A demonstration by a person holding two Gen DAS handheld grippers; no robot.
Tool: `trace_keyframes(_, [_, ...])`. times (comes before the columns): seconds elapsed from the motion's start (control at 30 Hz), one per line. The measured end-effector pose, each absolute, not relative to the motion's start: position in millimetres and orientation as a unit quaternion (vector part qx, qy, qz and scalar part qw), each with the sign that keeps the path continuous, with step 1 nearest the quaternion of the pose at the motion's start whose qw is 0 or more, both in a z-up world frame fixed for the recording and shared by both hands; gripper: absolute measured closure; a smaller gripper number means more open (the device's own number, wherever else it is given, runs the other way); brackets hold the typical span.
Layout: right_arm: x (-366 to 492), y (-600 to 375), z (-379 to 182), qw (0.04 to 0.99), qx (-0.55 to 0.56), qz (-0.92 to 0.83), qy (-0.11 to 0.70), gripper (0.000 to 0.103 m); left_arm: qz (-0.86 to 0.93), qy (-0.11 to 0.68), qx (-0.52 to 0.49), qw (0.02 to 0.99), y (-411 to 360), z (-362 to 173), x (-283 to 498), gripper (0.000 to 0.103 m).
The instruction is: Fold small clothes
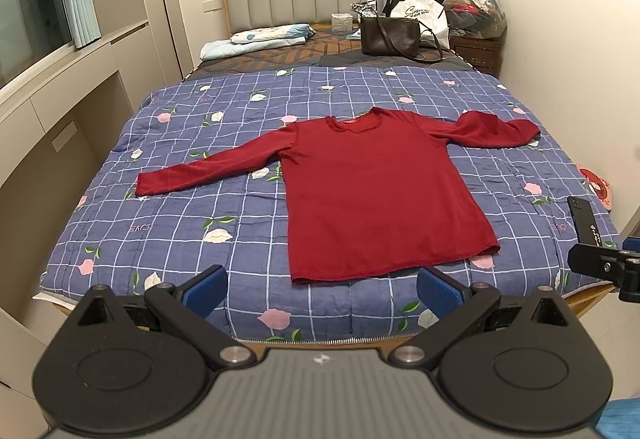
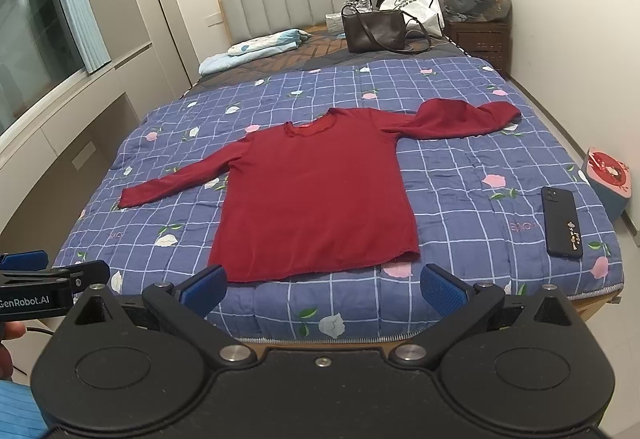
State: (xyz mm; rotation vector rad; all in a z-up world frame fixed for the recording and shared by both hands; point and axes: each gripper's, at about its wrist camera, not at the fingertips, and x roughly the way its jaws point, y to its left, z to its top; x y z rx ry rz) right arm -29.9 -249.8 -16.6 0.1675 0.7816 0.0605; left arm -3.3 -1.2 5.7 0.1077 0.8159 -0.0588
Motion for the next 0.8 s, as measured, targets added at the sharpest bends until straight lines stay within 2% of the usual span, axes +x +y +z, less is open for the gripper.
trace_keyframes(0.8, [-27.6,-248.5,-16.8,0.920,0.080,0.029,0.382,0.000,-0.025,0.397,0.049,0.916,4.0,1.7,0.3,0.000])
